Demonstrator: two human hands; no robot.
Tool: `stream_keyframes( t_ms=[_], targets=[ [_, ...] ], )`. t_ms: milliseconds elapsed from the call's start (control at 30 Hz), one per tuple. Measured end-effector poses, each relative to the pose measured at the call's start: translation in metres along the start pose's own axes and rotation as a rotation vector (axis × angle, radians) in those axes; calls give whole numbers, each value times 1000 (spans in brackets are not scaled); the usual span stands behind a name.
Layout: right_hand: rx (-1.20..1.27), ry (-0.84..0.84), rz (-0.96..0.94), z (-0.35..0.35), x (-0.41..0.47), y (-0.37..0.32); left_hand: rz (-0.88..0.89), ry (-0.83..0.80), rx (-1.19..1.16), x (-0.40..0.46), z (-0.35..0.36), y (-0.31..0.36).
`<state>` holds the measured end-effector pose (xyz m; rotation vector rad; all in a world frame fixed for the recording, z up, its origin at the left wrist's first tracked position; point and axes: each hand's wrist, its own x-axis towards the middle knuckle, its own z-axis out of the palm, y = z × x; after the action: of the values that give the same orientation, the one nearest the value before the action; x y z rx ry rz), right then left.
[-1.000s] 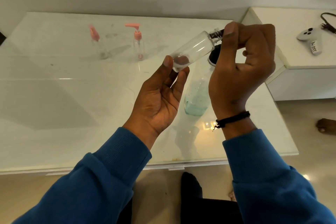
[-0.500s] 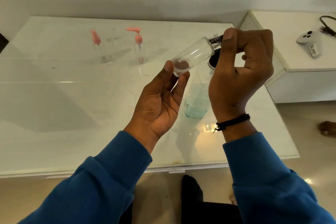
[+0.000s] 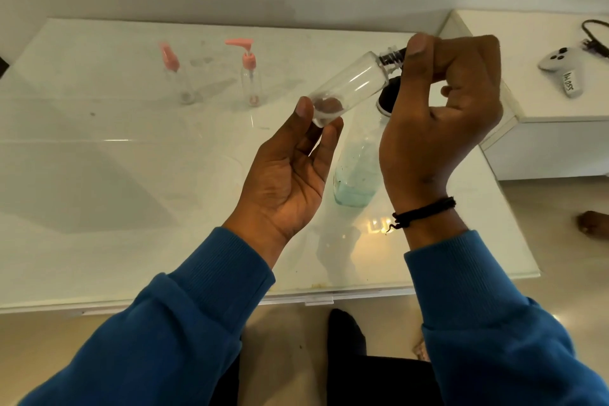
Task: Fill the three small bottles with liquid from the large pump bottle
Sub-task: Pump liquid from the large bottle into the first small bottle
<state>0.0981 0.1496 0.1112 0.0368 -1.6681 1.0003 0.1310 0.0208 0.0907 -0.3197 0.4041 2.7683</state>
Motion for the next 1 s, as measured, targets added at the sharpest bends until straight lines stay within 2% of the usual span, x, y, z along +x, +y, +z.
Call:
stream_keyframes(
  t_ms=[800,1000],
  targets=[
    [3,34,-35,1,-9,-1,-16,2,-26,1,-3,-1],
    [-36,25,15,2,1,-3,-4,-6,3,1,0,0]
  ],
)
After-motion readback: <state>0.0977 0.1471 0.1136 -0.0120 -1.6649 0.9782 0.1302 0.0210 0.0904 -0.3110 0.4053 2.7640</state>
